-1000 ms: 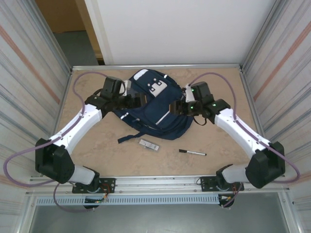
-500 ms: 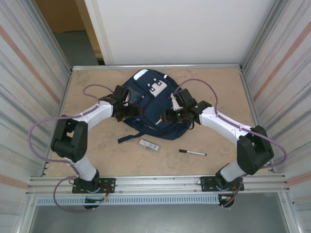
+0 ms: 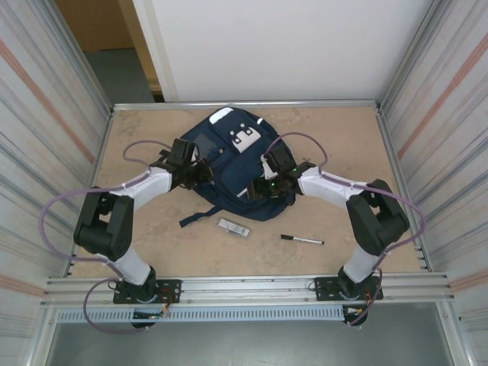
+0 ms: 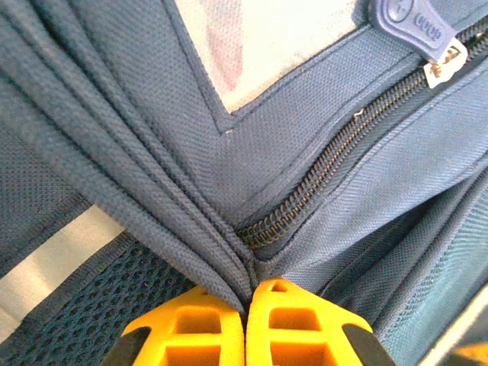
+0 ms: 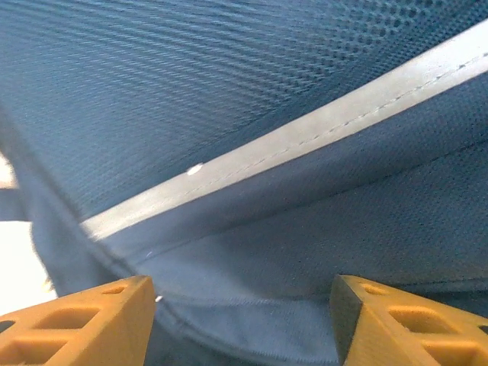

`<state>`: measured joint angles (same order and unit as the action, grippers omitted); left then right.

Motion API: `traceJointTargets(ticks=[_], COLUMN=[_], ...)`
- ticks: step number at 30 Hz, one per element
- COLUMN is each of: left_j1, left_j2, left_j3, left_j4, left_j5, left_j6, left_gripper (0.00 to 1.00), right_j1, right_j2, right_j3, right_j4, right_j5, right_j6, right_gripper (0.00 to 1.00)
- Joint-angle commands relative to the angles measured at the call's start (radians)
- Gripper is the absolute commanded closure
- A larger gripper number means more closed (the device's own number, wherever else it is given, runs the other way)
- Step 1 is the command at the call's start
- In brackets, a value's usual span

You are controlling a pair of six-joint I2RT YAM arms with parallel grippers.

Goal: Pack the student bag

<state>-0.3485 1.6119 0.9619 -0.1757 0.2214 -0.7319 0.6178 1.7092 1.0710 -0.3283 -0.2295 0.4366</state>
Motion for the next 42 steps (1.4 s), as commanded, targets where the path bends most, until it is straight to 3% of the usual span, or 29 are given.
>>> traceJointTargets(ticks=[1, 8, 11, 14, 16, 23, 26, 30, 32, 34, 37, 42], left_j1=[0.002, -0.008, -0.053, -0.088, -0.090, -0.088, -0.090, -0.087, -0.087, -0.087, -0.087, -0.089], left_j2=[-0.091, -0.133, -0.132, -0.112, -0.097, -0.134, -0.133, -0.102, -0.091, -0.084, -0.090, -0.137], left_j3=[-0.059, -0.161, -0.191, -0.167, -0.145, -0.200, -0.212, -0.191, -0.187, -0.196, -0.196, -0.217], left_j4=[0.021, 0.103, 0.148, 0.141, 0.116, 0.175, 0.190, 0.215, 0.226, 0.246, 0.227, 0.208], left_j5=[0.046, 0.094, 0.048, 0.030, 0.056, 0.086, 0.111, 0.172, 0.197, 0.220, 0.248, 0.249], left_j6=[-0.069, -0.212, -0.293, -0.357, -0.405, -0.525, -0.558, -0.532, -0.533, -0.547, -0.538, -0.509], left_gripper=[1.00, 1.00, 1.00, 1.00, 1.00, 1.00, 1.00, 1.00, 1.00, 1.00, 1.00, 1.00], right_j1=[-0.031, -0.100, -0.146, -0.176, -0.165, -0.047, 0.028, 0.142, 0.202, 0.256, 0.258, 0.239], right_j2=[0.083, 0.233, 0.316, 0.295, 0.233, -0.100, -0.177, -0.153, -0.114, -0.102, -0.099, -0.065], right_j3=[0.069, 0.216, 0.321, 0.325, 0.290, -0.066, -0.118, -0.064, -0.049, -0.109, -0.253, -0.248], right_j4=[0.071, 0.144, 0.147, 0.176, 0.168, 0.267, 0.260, 0.194, 0.206, 0.327, 0.616, 0.696], right_j5=[0.016, -0.008, -0.097, -0.161, -0.124, 0.016, -0.007, 0.057, 0.087, 0.110, -0.002, 0.039], right_j6=[0.002, 0.010, 0.021, 0.075, 0.046, -0.201, -0.330, -0.452, -0.592, -0.739, -0.952, -1.003], right_gripper=[0.40, 0.44, 0.45, 0.47, 0.47, 0.41, 0.40, 0.39, 0.39, 0.39, 0.38, 0.39])
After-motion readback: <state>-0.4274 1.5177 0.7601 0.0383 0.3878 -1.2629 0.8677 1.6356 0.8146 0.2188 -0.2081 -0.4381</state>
